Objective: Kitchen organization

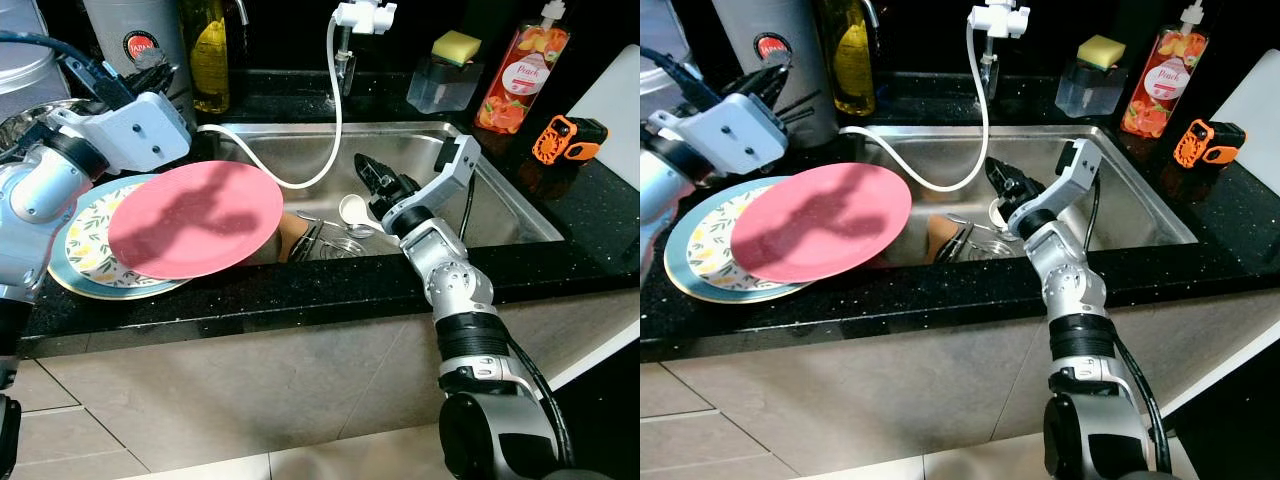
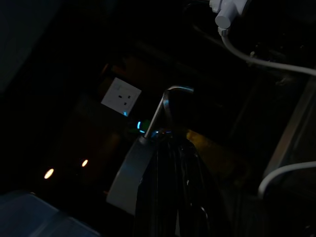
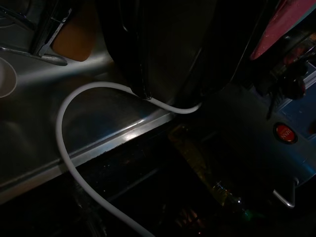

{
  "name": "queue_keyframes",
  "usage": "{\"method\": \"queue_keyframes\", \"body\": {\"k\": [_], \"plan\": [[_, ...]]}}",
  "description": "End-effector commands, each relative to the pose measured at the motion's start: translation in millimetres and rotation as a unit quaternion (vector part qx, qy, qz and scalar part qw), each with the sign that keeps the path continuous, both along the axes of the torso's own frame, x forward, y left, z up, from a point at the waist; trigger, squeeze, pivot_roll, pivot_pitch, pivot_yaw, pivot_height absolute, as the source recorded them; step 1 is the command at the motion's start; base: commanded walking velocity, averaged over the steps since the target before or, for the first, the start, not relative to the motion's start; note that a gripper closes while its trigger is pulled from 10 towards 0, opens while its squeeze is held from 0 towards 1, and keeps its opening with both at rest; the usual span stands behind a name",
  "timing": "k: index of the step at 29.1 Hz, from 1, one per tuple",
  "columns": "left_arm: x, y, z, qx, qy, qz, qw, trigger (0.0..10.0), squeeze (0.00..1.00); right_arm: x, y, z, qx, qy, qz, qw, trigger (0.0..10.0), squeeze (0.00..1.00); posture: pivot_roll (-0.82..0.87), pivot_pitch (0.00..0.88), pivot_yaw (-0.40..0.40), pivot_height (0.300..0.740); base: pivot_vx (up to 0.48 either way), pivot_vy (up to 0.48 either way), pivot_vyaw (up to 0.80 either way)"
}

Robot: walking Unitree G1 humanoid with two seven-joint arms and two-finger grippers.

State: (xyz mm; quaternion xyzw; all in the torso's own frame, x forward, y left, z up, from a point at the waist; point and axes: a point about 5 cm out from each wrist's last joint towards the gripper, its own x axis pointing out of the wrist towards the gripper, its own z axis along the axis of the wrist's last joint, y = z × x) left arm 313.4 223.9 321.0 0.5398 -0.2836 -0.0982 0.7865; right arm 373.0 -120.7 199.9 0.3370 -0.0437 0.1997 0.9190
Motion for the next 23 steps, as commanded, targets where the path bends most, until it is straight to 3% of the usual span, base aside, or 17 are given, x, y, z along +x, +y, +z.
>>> {"method": "queue_keyframes", "body": {"k": [1, 4, 7, 8, 9, 10, 12, 13, 16, 17, 19, 20, 23], "plan": [[-0.4, -4.2, 3, 0.005, -0.014, -0.005, 1.000, 10.0, 0.00, -0.2, -6.8, -5, 0.002, 0.007, -0.013, 1.000, 10.0, 0.00, 0.29, 0.000, -0.079, 0.740, 0.000, 0.000, 0.00], [0.3, -7.7, 4, 0.000, -0.018, -0.009, 1.000, 10.0, 0.00, -0.2, -6.3, -5, 0.002, 0.007, -0.012, 1.000, 10.0, 0.00, 0.29, 0.000, -0.081, 0.740, 0.000, 0.000, 0.00], [5.1, -28.3, 5, -0.018, -0.014, -0.047, 0.999, 10.0, 0.00, 1.7, -2.0, -2, 0.006, 0.003, -0.006, 1.000, 10.0, 0.00, 0.30, 0.000, -0.084, 0.740, 0.000, 0.000, 0.00], [5.1, -28.3, 5, -0.018, -0.014, -0.047, 0.999, 10.0, 0.00, 1.7, -2.0, -2, 0.006, 0.003, -0.006, 1.000, 10.0, 0.00, 0.30, 0.000, -0.084, 0.740, 0.000, 0.000, 0.00], [8.5, -39.0, 2, -0.039, 0.001, -0.071, 0.997, 10.0, 0.00, 0.9, 3.2, 2, 0.010, -0.005, 0.005, 1.000, 10.0, 0.00, 0.29, 0.000, -0.083, 0.740, 0.000, 0.000, 0.00], [8.5, -39.0, 2, -0.039, 0.001, -0.071, 0.997, 10.0, 0.00, 0.9, 3.2, 2, 0.010, -0.005, 0.005, 1.000, 10.0, 0.00, 0.29, 0.000, -0.083, 0.740, 0.000, 0.000, 0.00], [12.8, -60.9, -4, -0.088, 0.042, -0.124, 0.987, 10.0, 0.00, -5.3, 17.8, 11, 0.013, -0.033, 0.045, 0.998, 10.0, 0.00, 0.28, 0.000, -0.075, 0.740, 0.000, 0.000, 0.00], [12.8, -60.9, -4, -0.088, 0.042, -0.124, 0.987, 10.0, 0.00, -5.3, 17.8, 11, 0.013, -0.033, 0.045, 0.998, 10.0, 0.00, 0.28, 0.000, -0.075, 0.740, 0.000, 0.000, 0.00], [11.0, -96.5, -11, -0.154, 0.111, -0.215, 0.958, 10.0, 0.00, -21.2, 36.6, 26, 0.005, -0.092, 0.104, 0.990, 10.0, 0.00, 0.26, 0.000, -0.059, 0.740, 0.000, 0.000, 0.00], [7.1, -110.5, -15, -0.176, 0.144, -0.255, 0.940, 10.0, 0.00, -26.1, 39.8, 31, -0.036, -0.126, 0.102, 0.986, 10.0, 0.00, 0.25, 0.000, -0.052, 0.740, 0.000, 0.000, 0.00], [6.2, -113.7, -16, -0.184, 0.154, -0.265, 0.934, 10.0, 0.00, -27.3, 40.5, 32, -0.057, -0.138, 0.096, 0.984, 10.0, 0.00, 0.25, 0.000, -0.052, 0.740, 0.000, 0.000, 0.00], [5.5, -117.8, -17, -0.196, 0.168, -0.278, 0.925, 10.0, 0.00, -29.0, 43.3, 35, -0.112, -0.163, 0.080, 0.977, 10.0, 0.00, 0.25, 0.000, -0.047, 0.740, 0.000, 0.000, 0.00], [4.5, -121.4, -14, -0.225, 0.188, -0.298, 0.908, 10.0, 0.00, -31.6, 49.2, 40, -0.201, -0.208, 0.054, 0.956, 10.0, 0.00, 0.25, 0.000, -0.044, 0.740, 0.000, 0.000, 0.00]]}}
